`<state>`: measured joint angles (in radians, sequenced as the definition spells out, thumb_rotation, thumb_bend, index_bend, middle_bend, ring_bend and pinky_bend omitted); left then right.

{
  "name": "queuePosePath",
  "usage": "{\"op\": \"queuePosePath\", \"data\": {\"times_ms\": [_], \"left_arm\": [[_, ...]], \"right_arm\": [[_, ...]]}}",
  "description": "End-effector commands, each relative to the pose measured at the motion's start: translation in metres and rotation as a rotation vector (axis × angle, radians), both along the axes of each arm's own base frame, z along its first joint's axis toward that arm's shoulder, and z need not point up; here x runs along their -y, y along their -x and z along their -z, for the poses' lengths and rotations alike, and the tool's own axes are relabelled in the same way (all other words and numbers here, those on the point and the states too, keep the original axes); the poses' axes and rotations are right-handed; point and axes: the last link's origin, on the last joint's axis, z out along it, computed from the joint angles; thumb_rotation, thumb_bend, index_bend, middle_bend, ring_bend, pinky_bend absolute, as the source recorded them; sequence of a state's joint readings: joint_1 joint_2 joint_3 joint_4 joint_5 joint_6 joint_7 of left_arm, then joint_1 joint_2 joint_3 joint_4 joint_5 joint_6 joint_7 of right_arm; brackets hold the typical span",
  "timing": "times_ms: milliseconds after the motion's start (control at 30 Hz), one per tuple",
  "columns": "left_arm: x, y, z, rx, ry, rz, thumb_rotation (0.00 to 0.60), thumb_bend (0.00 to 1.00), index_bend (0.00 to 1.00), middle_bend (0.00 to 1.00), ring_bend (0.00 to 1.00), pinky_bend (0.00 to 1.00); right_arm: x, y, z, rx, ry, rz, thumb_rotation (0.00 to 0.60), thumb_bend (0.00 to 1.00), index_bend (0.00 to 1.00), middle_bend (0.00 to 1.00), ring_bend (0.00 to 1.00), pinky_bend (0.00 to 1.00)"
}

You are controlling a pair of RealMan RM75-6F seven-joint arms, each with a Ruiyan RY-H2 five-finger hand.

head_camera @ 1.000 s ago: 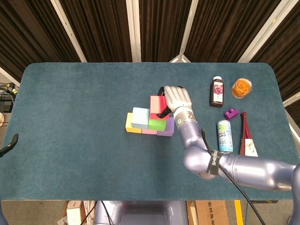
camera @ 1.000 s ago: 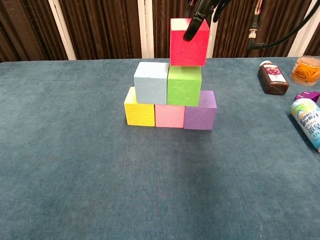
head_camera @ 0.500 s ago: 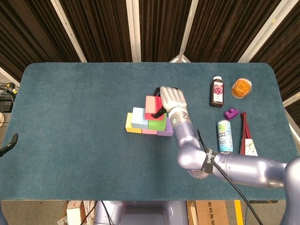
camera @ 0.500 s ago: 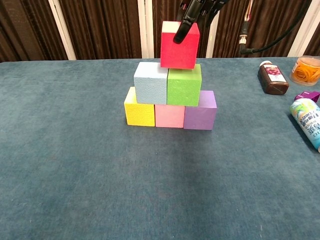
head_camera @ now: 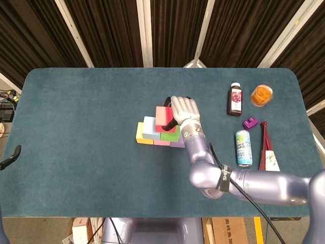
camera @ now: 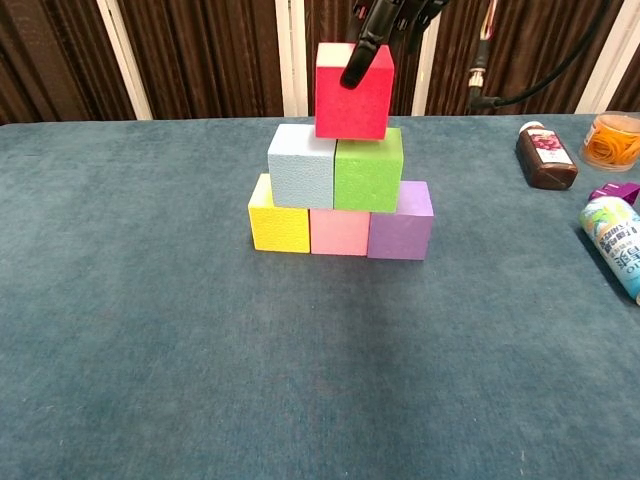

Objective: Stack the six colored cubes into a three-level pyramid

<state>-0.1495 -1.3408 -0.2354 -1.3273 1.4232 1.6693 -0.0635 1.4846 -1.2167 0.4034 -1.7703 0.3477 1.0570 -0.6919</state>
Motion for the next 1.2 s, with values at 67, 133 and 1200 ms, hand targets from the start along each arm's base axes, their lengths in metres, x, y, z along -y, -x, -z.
{"op": "queuePosePath", "data": {"times_ms": [67, 133, 1200], "left_arm": [[0.000, 0.000, 0.000, 0.005, 0.002, 0.001, 0.600, 0.32, 0.13, 0.00, 0.00, 0.00], [0.000, 0.000, 0.000, 0.009, 0.004, 0.001, 0.600, 0.32, 0.13, 0.00, 0.00, 0.00], [0.000, 0.001, -0.002, 0.023, 0.002, -0.015, 0.600, 0.32, 0.13, 0.00, 0.00, 0.00]], "right_arm": [[-0.002, 0.000, 0.003, 0.000, -0.006, 0.002, 0.600, 0.20, 0.44, 0.39, 0.31, 0.14], [-0.003, 0.000, 0.005, 0.002, -0.011, 0.001, 0.600, 0.20, 0.44, 0.39, 0.31, 0.14], [-0.001, -0.006, 0.017, -0.023, -0.001, 0.001, 0.600, 0.20, 0.44, 0.39, 0.31, 0.14]]}}
